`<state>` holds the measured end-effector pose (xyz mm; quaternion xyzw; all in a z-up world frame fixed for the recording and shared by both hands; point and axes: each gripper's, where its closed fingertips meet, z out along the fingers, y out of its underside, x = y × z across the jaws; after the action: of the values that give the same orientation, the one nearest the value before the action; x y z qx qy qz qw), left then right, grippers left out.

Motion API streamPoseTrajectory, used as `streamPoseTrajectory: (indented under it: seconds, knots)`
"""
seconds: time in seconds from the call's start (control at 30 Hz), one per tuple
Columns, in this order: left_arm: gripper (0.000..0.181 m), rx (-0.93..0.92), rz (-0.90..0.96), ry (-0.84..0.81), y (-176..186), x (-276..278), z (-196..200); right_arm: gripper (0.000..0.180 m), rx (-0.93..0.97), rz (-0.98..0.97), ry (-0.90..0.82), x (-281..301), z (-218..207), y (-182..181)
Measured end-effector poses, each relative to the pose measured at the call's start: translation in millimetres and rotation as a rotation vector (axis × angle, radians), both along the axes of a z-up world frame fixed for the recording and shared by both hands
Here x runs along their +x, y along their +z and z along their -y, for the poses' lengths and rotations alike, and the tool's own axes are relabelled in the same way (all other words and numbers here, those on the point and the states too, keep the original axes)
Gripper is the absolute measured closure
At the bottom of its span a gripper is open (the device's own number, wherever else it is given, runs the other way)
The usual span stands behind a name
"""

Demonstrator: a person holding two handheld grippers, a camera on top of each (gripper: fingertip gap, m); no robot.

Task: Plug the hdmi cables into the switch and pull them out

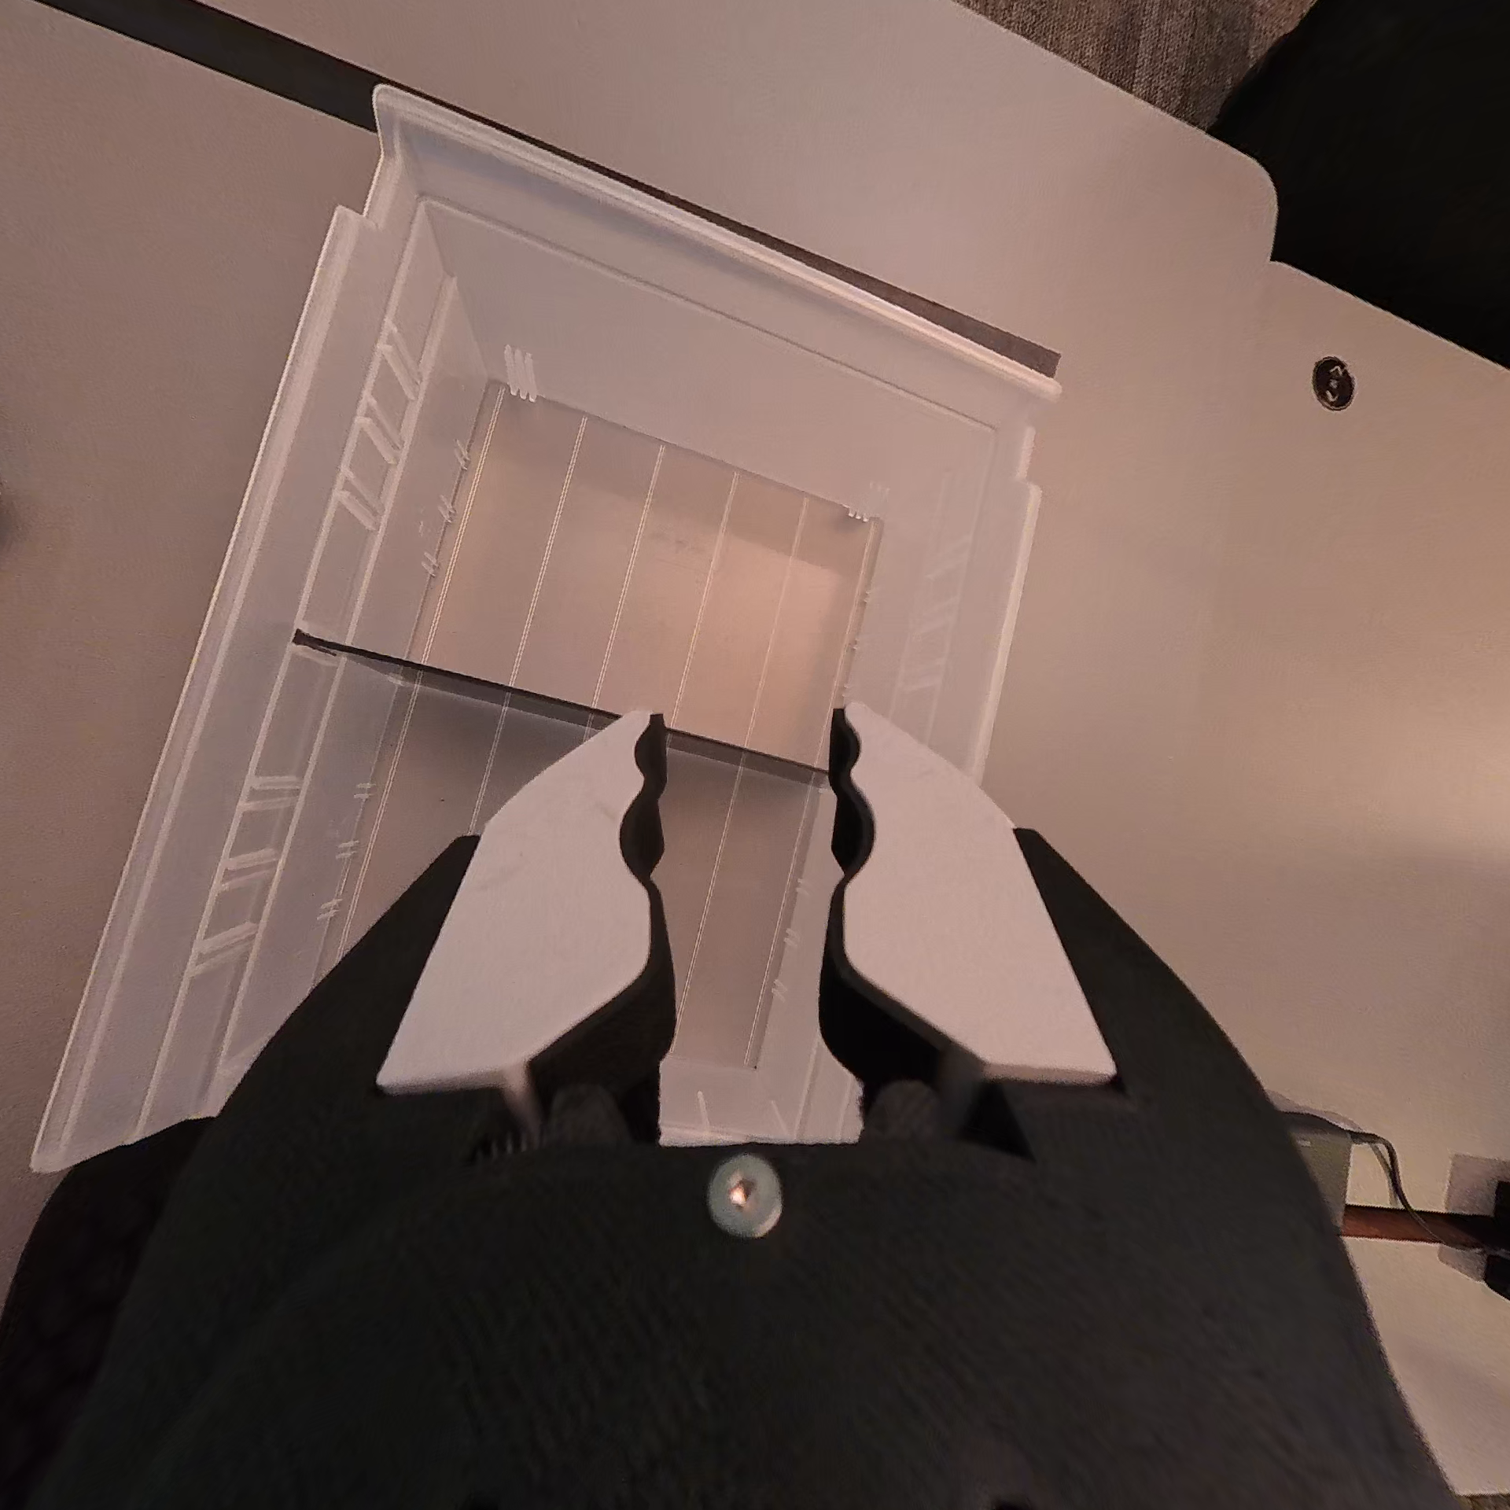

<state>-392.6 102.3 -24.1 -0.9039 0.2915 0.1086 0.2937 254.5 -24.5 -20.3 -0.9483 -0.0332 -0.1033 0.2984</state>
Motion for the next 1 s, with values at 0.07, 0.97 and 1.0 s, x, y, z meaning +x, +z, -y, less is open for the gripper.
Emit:
streamPoseTrajectory:
  seconds: [0.07, 0.97, 1.0]
  knots:
    - [0.174, -0.011, 0.032, 0.005, -3, 0, 0, 0.14, -0.008, 0.003, 0.005, -1, 0, -1]
    - [0.175, 0.534, 0.288, -0.325, 138, 83, 39, 0.141, 0.031, 0.065, 0.031, -10, -7, 12]
    - [0.175, 0.552, 0.311, -0.359, 143, 91, 43, 0.142, 0.058, 0.075, 0.039, -12, -9, 18]
